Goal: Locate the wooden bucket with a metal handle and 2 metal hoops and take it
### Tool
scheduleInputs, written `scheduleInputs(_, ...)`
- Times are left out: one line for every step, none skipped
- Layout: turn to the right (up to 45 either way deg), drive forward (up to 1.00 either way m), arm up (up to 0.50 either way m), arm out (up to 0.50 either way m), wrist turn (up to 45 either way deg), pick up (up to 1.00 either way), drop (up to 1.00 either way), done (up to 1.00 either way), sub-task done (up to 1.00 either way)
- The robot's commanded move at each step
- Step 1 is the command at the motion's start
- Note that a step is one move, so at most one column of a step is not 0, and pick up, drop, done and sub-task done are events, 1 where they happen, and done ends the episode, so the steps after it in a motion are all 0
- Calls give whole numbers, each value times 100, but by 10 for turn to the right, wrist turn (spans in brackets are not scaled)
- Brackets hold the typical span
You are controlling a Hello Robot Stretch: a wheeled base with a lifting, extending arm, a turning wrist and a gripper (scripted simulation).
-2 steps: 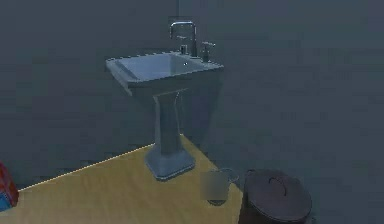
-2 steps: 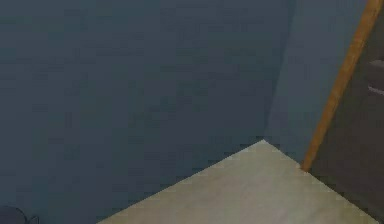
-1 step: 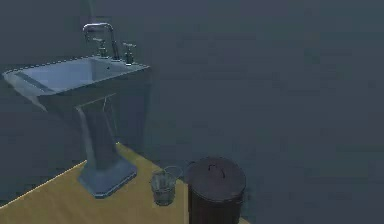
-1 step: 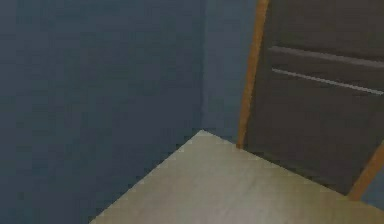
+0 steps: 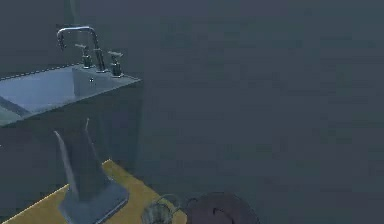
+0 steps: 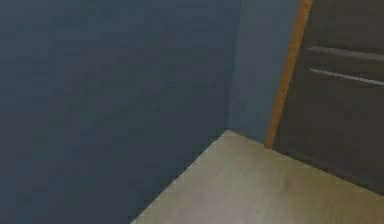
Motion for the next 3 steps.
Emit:
scheduleInputs(-450,0,0,0,0,0,0,0,0)
scheduleInputs(-450,0,0,0,0,0,0,0,0)
scheduleInputs(-90,0,0,0,0,0,0,0,0)
